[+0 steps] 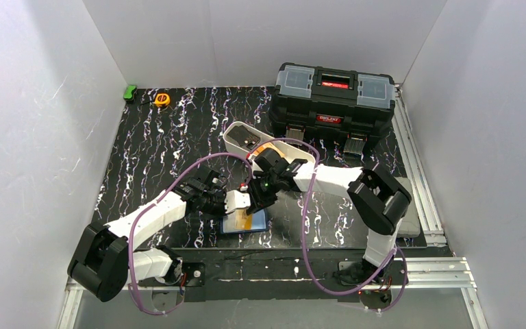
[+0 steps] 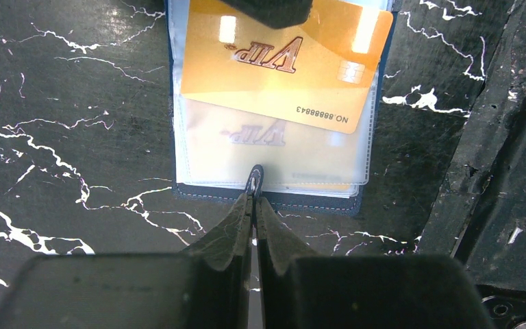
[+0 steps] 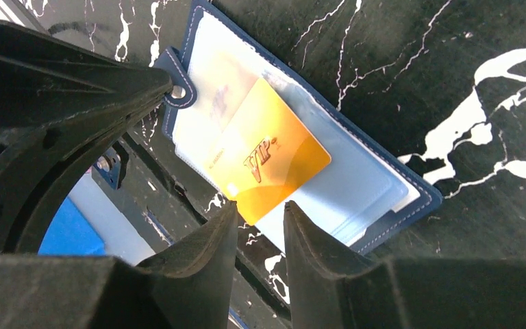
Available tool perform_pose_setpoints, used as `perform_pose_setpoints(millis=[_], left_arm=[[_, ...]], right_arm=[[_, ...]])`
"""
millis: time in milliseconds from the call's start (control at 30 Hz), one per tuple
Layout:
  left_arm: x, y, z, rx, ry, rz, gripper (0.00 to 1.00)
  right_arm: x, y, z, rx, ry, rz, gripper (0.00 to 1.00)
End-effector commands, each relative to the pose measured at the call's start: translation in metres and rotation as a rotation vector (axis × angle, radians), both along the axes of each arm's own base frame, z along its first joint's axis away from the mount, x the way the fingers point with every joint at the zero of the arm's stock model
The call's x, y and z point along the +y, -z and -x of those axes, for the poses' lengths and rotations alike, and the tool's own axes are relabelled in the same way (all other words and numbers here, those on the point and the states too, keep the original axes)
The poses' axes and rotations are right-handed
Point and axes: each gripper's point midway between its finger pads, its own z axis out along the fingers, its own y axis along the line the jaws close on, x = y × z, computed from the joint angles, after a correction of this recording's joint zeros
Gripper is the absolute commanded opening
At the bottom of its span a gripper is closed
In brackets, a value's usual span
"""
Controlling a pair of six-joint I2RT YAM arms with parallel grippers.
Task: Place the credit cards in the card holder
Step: Insert the credit card into the card holder.
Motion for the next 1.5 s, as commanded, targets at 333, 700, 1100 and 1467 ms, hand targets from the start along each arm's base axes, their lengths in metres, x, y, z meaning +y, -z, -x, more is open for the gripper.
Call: perform_pose_setpoints(millis=[333, 700, 1100, 1467], left_arm=[[-0.003, -0.009, 0.001, 0.005, 0.004, 0.019, 0.0], [-0.004, -0.011, 0.001, 0.009, -0.002, 0.024, 0.0], [-0.008, -0.015, -0.001, 0.015, -0.005, 0.039, 0.0], [-0.009, -0.017, -0.001, 0.019, -0.005, 0.042, 0.0]], right_arm=[[-0.002, 0.004, 0.005, 0.008, -0.016, -0.011, 0.39], [0.015, 0.002, 0.003, 0.01, -0.028, -0.033, 0.38], [0.028, -0.001, 0.004, -0.008, -0.064, -0.024, 0.38], [0.042, -0.003, 0.004, 0.009, -0.094, -0.049, 0.37]])
